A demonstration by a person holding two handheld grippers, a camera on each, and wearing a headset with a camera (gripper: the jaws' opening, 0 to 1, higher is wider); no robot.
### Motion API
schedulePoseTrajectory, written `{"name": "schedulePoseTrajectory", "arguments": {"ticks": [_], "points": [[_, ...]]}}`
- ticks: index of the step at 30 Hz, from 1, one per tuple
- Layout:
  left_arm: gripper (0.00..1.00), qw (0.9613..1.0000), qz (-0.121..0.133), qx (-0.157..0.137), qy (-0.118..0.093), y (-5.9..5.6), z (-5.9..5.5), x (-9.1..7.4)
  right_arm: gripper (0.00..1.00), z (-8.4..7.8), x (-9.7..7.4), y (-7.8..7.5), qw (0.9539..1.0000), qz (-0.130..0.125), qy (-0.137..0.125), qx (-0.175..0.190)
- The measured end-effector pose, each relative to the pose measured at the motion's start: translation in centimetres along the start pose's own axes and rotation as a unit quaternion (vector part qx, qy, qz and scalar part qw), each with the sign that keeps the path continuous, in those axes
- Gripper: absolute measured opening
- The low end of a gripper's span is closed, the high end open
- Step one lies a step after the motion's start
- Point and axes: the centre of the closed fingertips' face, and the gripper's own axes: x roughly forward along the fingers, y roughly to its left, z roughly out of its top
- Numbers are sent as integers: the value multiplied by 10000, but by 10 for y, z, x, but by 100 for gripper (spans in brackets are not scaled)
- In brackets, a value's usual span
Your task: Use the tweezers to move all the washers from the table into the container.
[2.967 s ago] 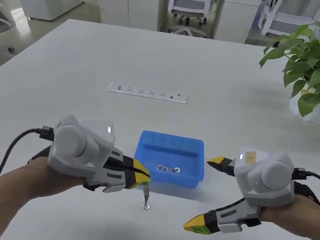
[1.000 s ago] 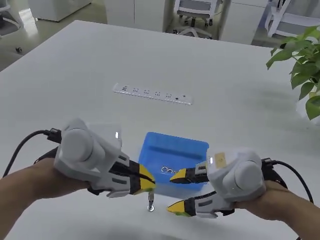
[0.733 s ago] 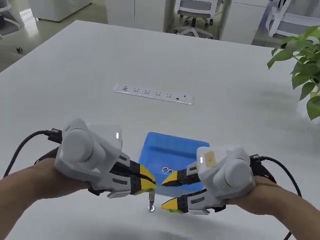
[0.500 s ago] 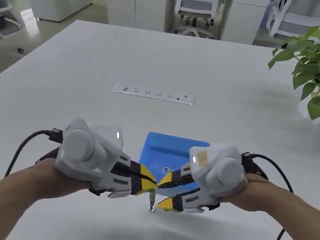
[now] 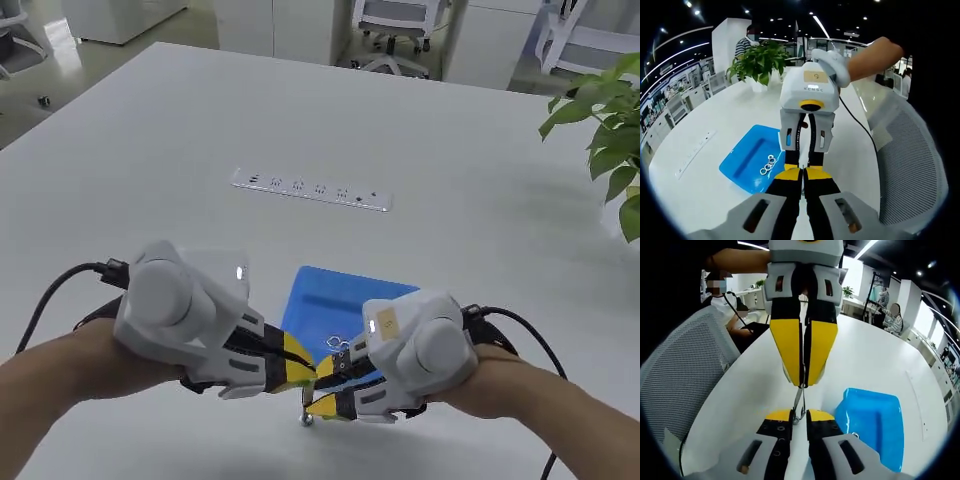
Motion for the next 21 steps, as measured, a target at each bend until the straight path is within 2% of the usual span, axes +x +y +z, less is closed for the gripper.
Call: {"name": "schedulePoseTrajectory", "arguments": {"ticks": [8, 21], "points": [[5, 10000, -2, -5, -5, 0, 0, -1, 11, 1, 1, 0, 9999, 31, 28, -121], [5, 10000, 0, -8, 18, 0, 0, 0, 9, 1, 2, 0, 10000, 0, -10, -49]]}}
